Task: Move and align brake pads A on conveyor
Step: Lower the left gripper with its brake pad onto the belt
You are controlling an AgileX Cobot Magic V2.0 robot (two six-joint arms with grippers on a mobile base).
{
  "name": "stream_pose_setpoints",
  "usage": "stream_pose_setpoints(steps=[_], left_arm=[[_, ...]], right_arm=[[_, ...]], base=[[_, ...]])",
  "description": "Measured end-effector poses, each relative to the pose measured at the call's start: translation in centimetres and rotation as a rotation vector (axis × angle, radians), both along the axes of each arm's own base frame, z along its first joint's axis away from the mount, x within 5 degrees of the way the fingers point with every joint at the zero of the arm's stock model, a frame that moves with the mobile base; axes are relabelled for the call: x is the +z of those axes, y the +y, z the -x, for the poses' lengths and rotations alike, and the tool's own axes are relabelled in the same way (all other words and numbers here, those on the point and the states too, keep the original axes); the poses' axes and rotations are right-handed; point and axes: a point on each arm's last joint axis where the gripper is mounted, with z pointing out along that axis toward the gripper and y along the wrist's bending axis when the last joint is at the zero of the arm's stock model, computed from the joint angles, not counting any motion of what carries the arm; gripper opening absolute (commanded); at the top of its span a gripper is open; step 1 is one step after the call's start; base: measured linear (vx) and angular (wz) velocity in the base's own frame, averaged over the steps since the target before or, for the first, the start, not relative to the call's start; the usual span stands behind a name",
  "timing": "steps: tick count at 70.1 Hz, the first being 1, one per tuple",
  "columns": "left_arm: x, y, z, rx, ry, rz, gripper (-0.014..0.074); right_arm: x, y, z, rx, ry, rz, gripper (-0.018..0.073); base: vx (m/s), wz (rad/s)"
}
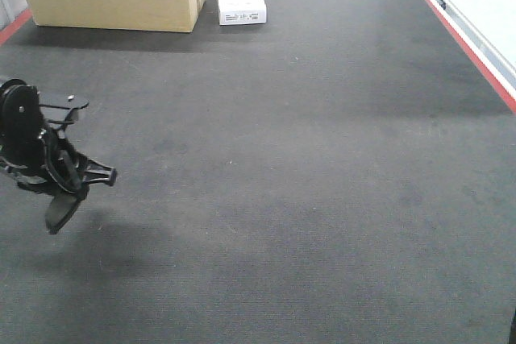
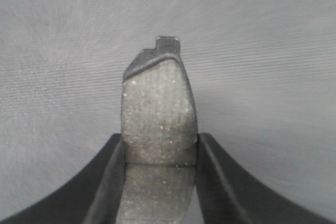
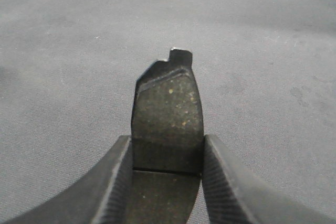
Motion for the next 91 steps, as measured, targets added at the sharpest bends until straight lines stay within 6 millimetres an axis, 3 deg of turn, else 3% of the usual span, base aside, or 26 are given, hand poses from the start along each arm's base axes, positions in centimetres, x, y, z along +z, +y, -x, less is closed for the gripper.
stream_pose_setpoints(steps=[16, 25, 53, 72, 83, 91], left_arm=[[-0.3, 4.2, -0.5, 0.077, 0.013, 0.060, -0.0006], [-0.4, 5.5, -0.5, 0.098, 0.015, 0.067, -0.0006], [-4.1, 5.7, -1.4, 0.108, 0.107, 0.076, -0.0006], [-5.4, 5.7, -1.8, 0.108, 0.120, 0.076, 0.0005], [-5.4, 5.7, -1.8, 0.107, 0.118, 0.076, 0.0065], [-5.4, 5.7, -1.8, 0.107, 0.116, 0.076, 0.0169]], right_arm=[[0.0, 0.0, 0.0, 0.000, 0.000, 0.000, -0.0011], [0.0, 0.0, 0.0, 0.000, 0.000, 0.000, -0.0011], [0.0, 0.0, 0.0, 0.000, 0.000, 0.000, -0.0011], [0.0, 0.0, 0.0, 0.000, 0.000, 0.000, -0.0011], [0.0, 0.0, 0.0, 0.000, 0.000, 0.000, -0.0011], [0.0, 0.0, 0.0, 0.000, 0.000, 0.000, -0.0011]], base=[[0.00, 0.00], [0.00, 0.00], [0.00, 0.00], [0.00, 0.00], [0.00, 0.00], [0.00, 0.00]])
